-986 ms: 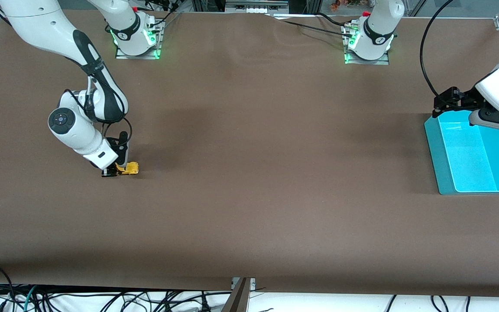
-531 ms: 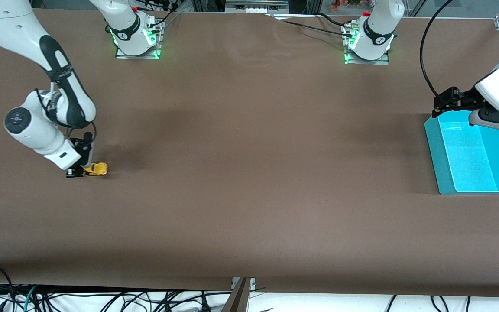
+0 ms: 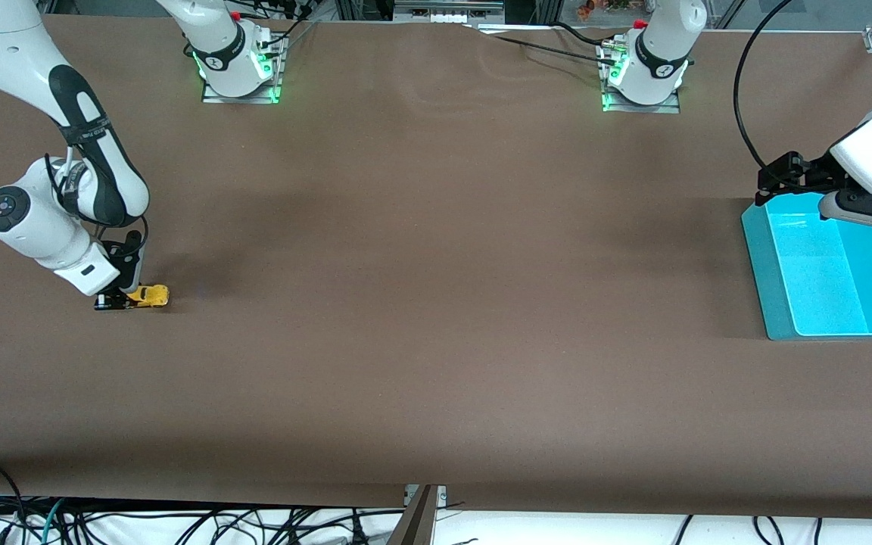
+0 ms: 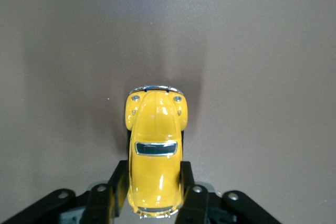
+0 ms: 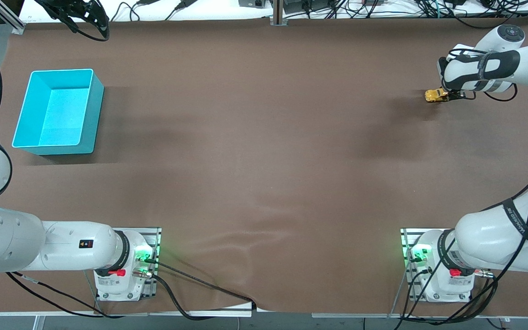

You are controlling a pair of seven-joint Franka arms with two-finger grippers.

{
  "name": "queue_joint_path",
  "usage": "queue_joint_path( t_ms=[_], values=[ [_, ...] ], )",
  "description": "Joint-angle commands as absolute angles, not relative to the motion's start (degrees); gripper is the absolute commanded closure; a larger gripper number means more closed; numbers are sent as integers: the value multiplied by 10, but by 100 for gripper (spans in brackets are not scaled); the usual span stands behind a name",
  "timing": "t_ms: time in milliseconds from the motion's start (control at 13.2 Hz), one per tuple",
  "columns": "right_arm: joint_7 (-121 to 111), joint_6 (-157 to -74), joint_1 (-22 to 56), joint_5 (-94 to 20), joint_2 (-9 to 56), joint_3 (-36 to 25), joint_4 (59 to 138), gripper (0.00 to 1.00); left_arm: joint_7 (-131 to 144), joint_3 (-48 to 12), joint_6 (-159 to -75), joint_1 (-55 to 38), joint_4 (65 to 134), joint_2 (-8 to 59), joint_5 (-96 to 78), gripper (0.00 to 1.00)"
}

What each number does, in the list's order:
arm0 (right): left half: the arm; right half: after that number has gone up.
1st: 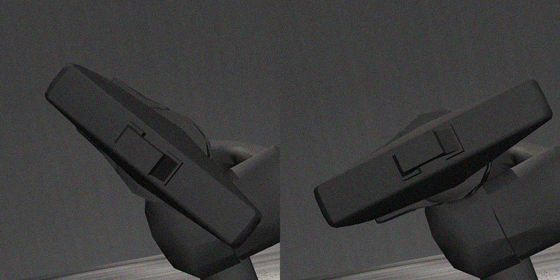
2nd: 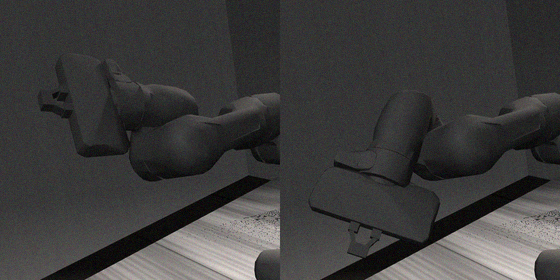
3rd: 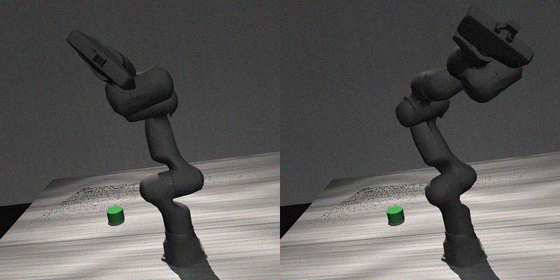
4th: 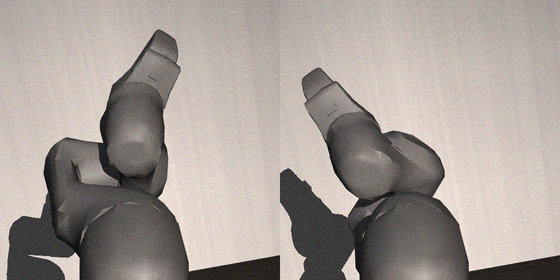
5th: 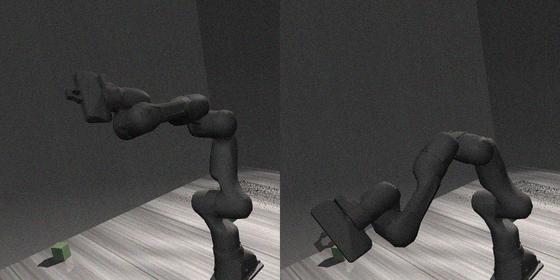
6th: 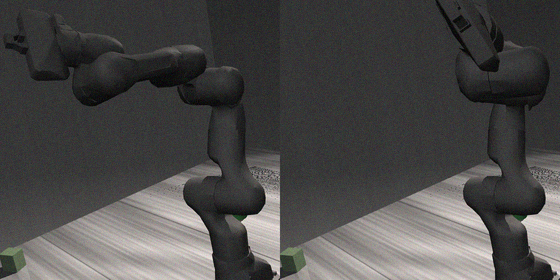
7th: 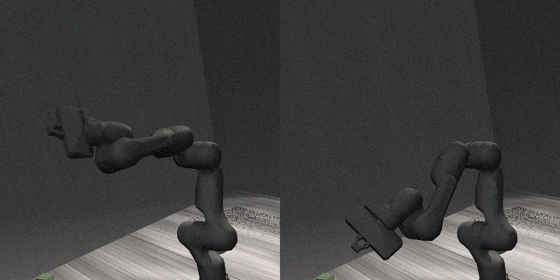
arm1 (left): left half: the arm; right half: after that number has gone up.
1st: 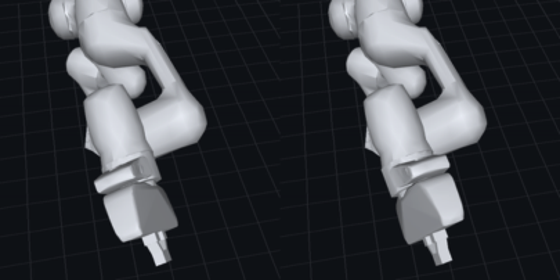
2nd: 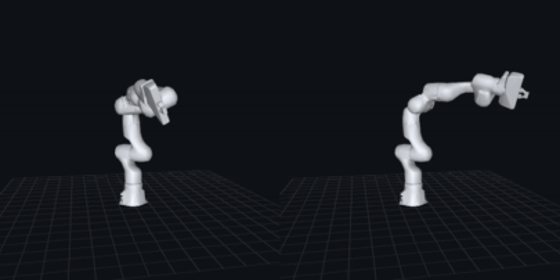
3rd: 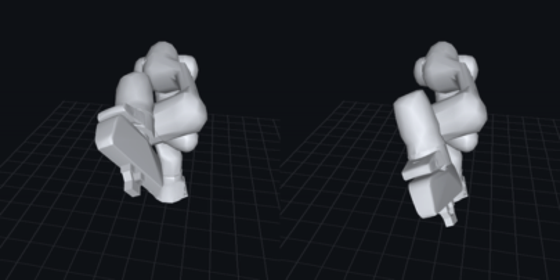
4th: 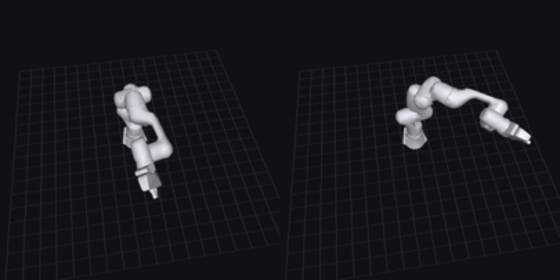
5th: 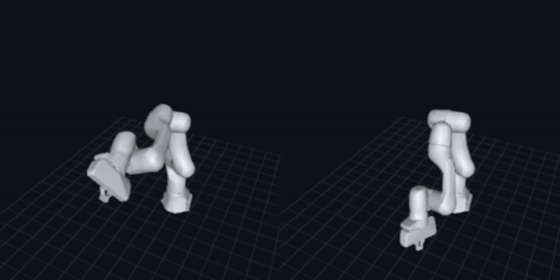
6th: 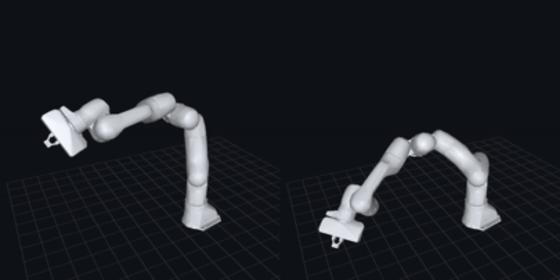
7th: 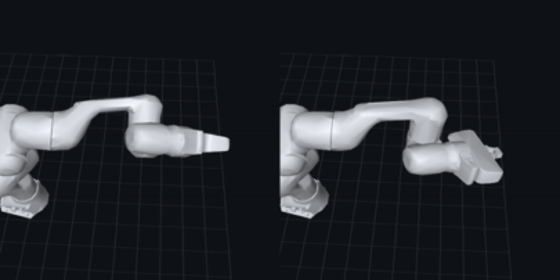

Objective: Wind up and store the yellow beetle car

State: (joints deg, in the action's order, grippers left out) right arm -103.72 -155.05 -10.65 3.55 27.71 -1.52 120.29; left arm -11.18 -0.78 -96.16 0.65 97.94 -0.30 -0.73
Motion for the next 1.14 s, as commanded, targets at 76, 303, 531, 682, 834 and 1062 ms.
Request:
queue_joint_path(
  t_ms=[76,303,531,682,834,1062],
  values=[
    [-1046,-1525,-114,33,306,-5,1159,0,-106,-6,-952,2,969,1,-3,0],
    [-1046,-1517,-113,33,305,-3,1153,0,-106,-6,-952,2,969,1,-3,0],
    [-1045,-1516,-113,32,303,-2,1152,0,-106,-6,-952,2,969,1,-3,0],
    [-1042,-1510,-112,32,301,0,1150,0,-107,-6,-952,2,969,1,-3,0],
    [-1041,-1496,-110,-1,298,10,1141,0,-106,-6,-952,2,969,0,-3,0],
    [-1000,-1451,-105,-45,297,11,1104,0,-107,-6,-952,2,969,1,-3,0]
  ],
)
